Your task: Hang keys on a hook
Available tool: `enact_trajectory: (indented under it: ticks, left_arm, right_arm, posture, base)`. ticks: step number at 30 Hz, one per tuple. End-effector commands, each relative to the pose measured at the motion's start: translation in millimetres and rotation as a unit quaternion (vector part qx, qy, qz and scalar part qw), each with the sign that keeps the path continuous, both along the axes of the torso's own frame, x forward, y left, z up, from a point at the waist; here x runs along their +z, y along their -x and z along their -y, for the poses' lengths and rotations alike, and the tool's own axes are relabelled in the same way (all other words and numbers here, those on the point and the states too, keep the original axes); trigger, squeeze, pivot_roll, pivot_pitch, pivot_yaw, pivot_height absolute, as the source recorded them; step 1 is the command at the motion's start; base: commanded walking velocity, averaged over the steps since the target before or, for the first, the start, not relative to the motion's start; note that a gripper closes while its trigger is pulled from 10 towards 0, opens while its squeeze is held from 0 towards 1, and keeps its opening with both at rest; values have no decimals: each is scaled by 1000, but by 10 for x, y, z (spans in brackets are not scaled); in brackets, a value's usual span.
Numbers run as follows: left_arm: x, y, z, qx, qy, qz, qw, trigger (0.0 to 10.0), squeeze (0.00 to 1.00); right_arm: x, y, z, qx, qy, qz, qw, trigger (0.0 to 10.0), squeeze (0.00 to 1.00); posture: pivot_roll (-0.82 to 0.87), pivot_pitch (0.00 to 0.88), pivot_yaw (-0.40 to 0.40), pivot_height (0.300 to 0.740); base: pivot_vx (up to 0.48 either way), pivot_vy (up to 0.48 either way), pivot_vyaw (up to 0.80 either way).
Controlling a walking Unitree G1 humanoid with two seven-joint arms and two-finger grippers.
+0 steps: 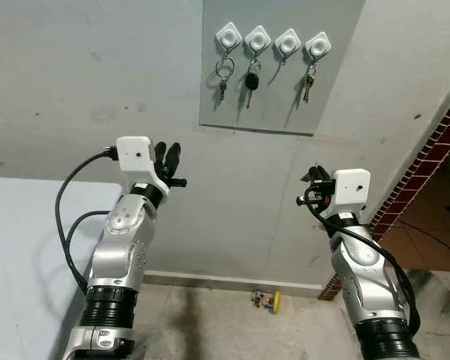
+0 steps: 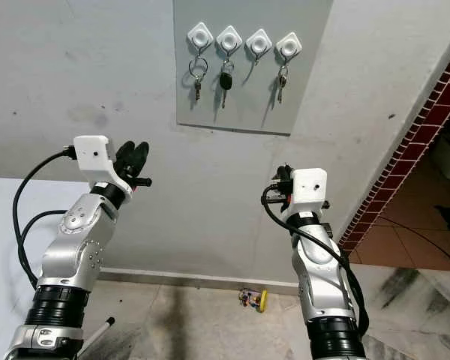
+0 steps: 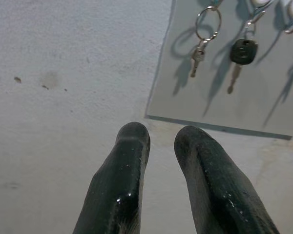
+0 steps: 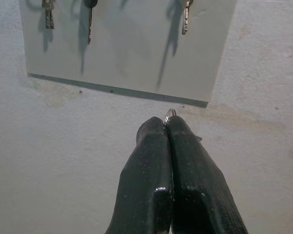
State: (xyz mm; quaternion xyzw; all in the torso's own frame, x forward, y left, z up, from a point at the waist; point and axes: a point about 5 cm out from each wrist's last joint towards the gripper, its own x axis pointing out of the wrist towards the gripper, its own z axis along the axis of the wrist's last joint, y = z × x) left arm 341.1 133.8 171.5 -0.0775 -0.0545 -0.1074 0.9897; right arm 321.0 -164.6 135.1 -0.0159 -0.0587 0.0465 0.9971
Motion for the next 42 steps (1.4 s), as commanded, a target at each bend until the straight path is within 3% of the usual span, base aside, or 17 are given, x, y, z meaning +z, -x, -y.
enact_trajectory:
  ticks: [1, 19, 31, 37, 42]
  left_arm:
    - [25, 1, 6, -3, -12, 8, 1000, 10000, 0]
    - [10, 2, 31, -5, -27, 2, 1000, 10000, 0]
    - [25, 14, 51, -13, -13, 12, 1000, 10000, 0]
    - [94, 22, 123, -32, -61, 30, 997, 10000, 0]
    - [122, 26, 178, -41, -54, 32, 997, 10000, 0]
  right_arm:
    - [36, -4, -3, 1, 1, 8, 1000, 10000, 0]
    - [24, 0, -11, 2, 4, 5, 1000, 10000, 0]
    - [25, -2, -9, 0, 3, 4, 1000, 10000, 0]
    - [27, -19, 3, -5, -1, -3, 1000, 10000, 0]
    - [33, -30, 15, -10, 0, -6, 1000, 10000, 0]
  posture:
    - [-14, 0, -56, 740]
    - [-13, 0, -54, 740]
    - [-14, 0, -57, 740]
    - [-16, 0, -57, 740]
    - [-18, 0, -57, 740]
  base:
    - [428, 0, 0]
    - [419, 0, 0]
    - [0, 0, 0]
    - [0, 0, -156]
    - [0, 0, -680]
